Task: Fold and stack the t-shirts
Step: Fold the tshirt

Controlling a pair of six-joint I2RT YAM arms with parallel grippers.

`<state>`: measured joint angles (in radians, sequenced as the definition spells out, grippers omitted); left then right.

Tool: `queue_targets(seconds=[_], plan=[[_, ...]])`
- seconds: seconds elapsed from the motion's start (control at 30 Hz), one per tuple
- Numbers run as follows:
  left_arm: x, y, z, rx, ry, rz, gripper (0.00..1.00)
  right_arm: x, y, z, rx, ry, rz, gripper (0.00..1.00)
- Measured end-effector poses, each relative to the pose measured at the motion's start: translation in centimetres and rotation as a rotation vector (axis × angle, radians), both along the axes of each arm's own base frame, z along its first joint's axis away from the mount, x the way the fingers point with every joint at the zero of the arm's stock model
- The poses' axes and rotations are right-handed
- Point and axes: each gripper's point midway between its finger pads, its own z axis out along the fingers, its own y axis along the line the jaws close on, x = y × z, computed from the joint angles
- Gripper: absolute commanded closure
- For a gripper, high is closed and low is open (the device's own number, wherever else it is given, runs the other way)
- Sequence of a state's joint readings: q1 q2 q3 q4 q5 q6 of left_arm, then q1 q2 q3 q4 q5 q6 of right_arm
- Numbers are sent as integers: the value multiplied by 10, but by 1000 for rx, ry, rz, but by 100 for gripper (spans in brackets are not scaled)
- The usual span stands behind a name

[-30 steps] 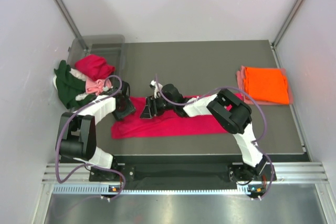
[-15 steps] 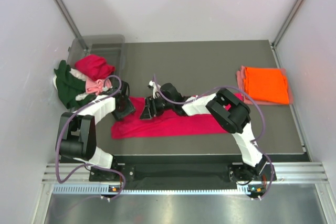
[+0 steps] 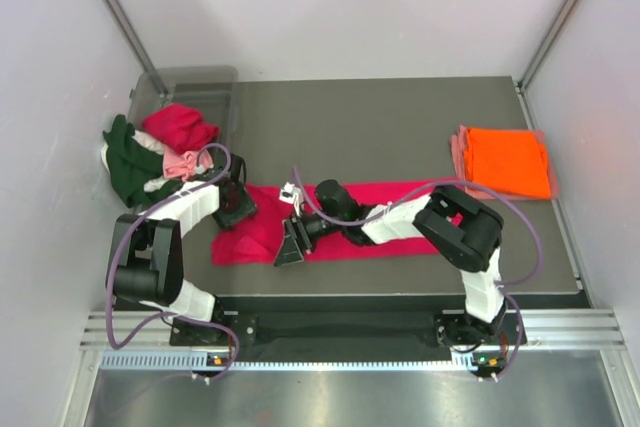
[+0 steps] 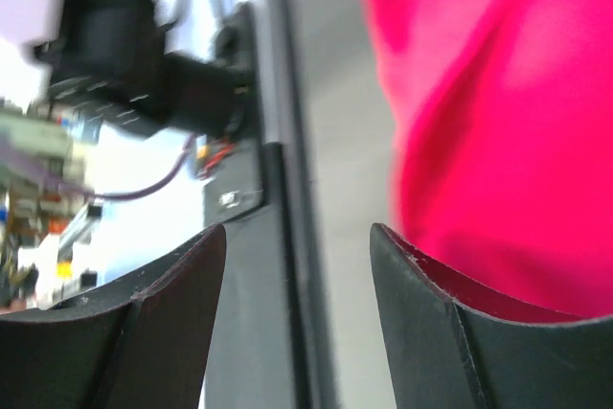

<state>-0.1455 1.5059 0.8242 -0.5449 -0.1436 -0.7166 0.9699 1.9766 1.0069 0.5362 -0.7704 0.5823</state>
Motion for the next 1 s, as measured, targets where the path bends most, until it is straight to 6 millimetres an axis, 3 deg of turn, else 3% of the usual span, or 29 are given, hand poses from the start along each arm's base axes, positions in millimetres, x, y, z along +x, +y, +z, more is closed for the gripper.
queue_targets(seconds=[0.1, 0.23, 0.4, 0.53, 0.7, 0.8, 0.9, 1.0], plan=[[0, 0, 0, 1, 0, 1, 39, -15, -3, 24, 49, -45, 66, 38], [0, 0, 0, 2, 0, 1, 39, -20, -9, 58, 99, -140, 96, 38], [0, 1, 0, 2, 0, 2, 39, 0, 1, 70, 80, -225, 45, 38], [0, 1, 0, 2, 1, 1, 39, 30, 26, 54, 27, -247, -24, 38], [0, 1, 0, -1, 1, 2, 39, 62, 49, -2, -109, -230, -96, 38], [0, 1, 0, -7, 2, 4, 39, 60, 46, -34, -185, -196, -103, 38], [0, 1, 0, -9, 2, 5, 39, 53, 51, -35, -176, -191, -97, 39], [0, 1, 0, -12, 3, 6, 39, 32, 53, -36, -150, -191, -71, 40]])
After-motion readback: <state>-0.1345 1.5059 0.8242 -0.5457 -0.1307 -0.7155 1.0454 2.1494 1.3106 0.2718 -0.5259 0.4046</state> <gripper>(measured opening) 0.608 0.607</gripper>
